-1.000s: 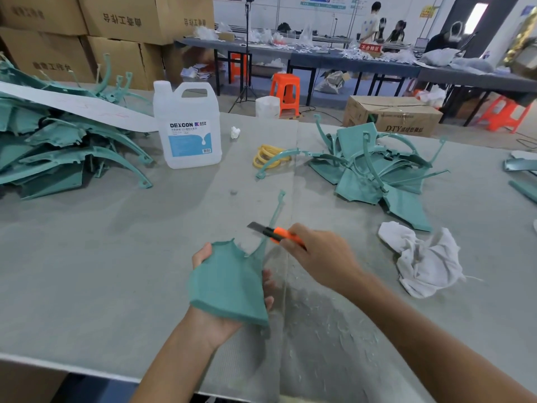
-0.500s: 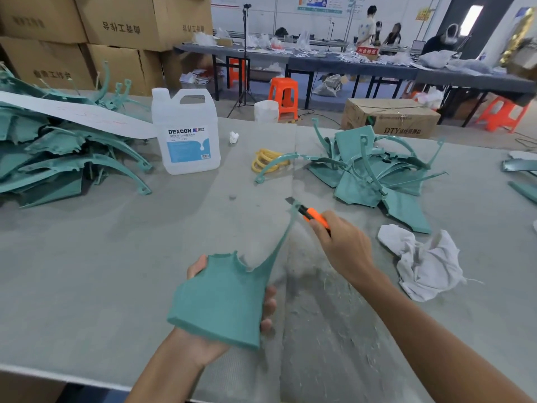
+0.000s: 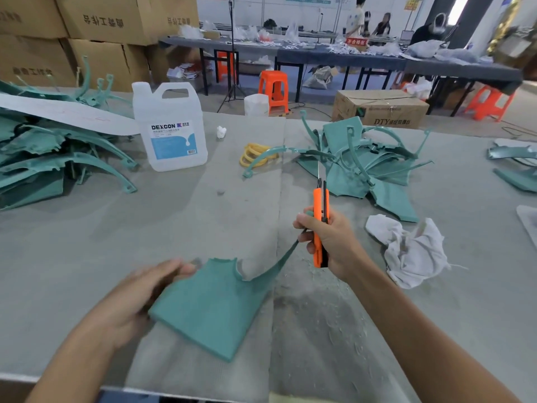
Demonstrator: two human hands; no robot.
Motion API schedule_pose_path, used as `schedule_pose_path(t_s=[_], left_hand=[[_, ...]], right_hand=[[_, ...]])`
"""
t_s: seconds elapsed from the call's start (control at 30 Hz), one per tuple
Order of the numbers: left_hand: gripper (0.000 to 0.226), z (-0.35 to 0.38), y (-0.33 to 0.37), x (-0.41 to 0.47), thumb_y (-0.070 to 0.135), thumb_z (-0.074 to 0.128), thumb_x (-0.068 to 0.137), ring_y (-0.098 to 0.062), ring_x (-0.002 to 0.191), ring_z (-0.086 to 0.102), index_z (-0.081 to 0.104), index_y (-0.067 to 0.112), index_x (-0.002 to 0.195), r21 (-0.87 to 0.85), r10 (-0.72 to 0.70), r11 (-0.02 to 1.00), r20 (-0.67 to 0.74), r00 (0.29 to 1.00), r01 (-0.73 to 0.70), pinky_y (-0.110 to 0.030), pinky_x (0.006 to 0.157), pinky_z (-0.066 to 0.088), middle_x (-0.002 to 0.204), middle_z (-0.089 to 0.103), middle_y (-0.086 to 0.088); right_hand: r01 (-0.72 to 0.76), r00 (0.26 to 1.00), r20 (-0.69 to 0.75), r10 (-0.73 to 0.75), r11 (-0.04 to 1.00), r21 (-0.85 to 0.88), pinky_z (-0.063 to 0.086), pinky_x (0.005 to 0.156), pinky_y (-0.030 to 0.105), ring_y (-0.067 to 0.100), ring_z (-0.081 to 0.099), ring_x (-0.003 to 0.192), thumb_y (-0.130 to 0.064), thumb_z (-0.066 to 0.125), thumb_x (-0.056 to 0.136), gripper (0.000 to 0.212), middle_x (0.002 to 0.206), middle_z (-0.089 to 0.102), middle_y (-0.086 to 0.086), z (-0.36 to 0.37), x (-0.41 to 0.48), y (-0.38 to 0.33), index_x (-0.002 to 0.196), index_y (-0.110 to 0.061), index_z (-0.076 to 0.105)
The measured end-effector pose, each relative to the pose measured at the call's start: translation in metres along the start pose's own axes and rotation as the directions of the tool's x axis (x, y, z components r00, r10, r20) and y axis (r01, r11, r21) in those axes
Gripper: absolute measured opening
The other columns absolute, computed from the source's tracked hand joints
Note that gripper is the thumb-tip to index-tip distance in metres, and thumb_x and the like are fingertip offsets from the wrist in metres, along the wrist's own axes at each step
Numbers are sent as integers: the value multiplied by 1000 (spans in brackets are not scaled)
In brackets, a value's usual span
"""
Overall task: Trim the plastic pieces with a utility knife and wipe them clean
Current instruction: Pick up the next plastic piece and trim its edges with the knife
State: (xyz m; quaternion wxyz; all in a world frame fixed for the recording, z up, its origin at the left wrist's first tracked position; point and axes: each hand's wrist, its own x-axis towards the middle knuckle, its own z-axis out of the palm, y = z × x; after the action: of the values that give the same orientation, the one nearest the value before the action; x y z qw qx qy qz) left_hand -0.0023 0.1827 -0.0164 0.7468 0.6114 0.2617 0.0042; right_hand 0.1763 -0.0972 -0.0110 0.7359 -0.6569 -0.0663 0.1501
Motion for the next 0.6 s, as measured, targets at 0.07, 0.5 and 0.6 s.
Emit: schedule_pose_path(t_s=[0.07, 0.5, 0.6], left_hand=[[24, -16, 3, 7, 26, 69, 88, -18, 70, 72, 77, 8, 76, 130, 123, 987, -195, 973, -99, -22, 60, 56, 93, 76, -17], [42, 136, -29, 24, 55, 34, 103, -20, 116, 57, 58, 27, 124, 870, 450, 42, 423, 786, -492, -37, 101, 38, 121, 66, 5], [32, 146, -33, 34, 50, 29, 105, -25, 100, 63, 50, 25, 109, 877, 442, -70, 454, 773, -475, -38, 74, 41, 105, 68, 2]], right_hand=[[-1, 1000, 3, 1, 999, -36, 49, 50, 27, 19, 66, 68, -20, 75, 91, 27, 90, 75, 9, -2, -6, 4, 112, -10, 61], [-56, 996, -62, 71, 977, 208, 47, 48, 26, 15, 56, 55, -12, 69, 95, 17, 83, 73, 11, 7, -32, 1, 108, -10, 58], [-105, 990, -51, 130, 931, 350, 46, 46, 25, 15, 58, 55, -10, 67, 96, 15, 85, 73, 13, 7, -39, 8, 106, -12, 56]])
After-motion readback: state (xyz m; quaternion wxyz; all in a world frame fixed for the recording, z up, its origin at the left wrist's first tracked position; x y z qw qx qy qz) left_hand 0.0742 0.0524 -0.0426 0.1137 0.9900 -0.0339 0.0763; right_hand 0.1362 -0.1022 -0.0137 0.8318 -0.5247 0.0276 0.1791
